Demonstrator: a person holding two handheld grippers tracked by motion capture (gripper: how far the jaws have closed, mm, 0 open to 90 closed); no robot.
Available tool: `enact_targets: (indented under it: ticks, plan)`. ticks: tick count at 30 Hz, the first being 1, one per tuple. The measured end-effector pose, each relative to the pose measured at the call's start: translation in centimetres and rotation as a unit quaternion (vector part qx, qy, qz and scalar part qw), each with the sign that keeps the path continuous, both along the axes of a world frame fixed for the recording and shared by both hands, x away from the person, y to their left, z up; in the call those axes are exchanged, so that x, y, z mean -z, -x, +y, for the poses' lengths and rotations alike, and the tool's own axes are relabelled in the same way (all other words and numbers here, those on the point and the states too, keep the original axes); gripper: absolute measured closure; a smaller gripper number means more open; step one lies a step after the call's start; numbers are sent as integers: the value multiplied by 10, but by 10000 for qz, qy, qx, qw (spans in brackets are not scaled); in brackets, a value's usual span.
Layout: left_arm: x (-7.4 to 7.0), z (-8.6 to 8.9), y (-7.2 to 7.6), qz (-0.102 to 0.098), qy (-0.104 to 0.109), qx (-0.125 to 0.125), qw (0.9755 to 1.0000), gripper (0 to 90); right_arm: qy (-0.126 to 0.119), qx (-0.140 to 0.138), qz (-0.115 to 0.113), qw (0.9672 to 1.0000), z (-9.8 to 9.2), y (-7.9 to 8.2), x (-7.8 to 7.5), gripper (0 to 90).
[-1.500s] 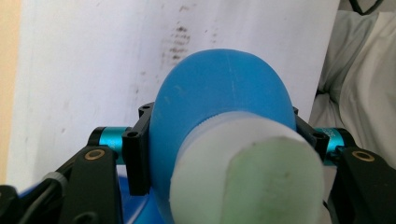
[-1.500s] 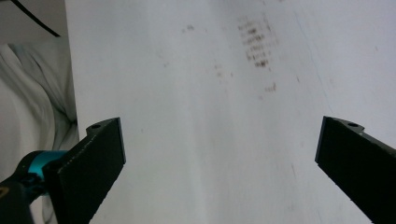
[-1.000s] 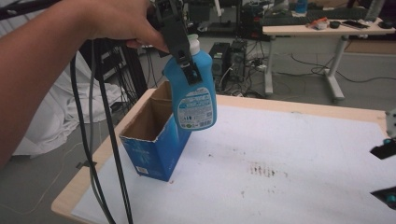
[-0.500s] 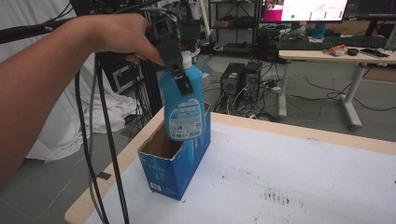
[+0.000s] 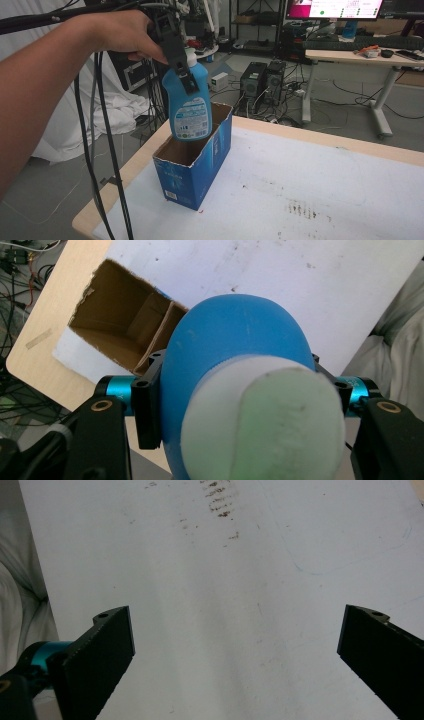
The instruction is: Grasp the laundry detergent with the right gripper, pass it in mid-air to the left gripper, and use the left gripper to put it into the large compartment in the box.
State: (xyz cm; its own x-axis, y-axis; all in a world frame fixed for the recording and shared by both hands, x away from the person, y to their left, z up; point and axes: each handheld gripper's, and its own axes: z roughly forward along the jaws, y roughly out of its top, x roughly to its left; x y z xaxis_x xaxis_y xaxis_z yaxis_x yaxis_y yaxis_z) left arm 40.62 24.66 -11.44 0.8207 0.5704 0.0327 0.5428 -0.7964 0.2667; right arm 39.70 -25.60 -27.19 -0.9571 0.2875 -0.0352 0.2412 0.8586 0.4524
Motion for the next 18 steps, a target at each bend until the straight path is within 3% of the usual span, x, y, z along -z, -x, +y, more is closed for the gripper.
enact_targets:
  ticks: [11, 18]
  plan:
    - [42, 11, -15, 199, -108, 25, 9997, 380, -23, 161, -40, 9999, 1, -3, 3, 8]
    - [91, 11, -19, 435, -204, 140, 9987, 380, 31, 179, 42, 9998, 2, -6, 14, 8]
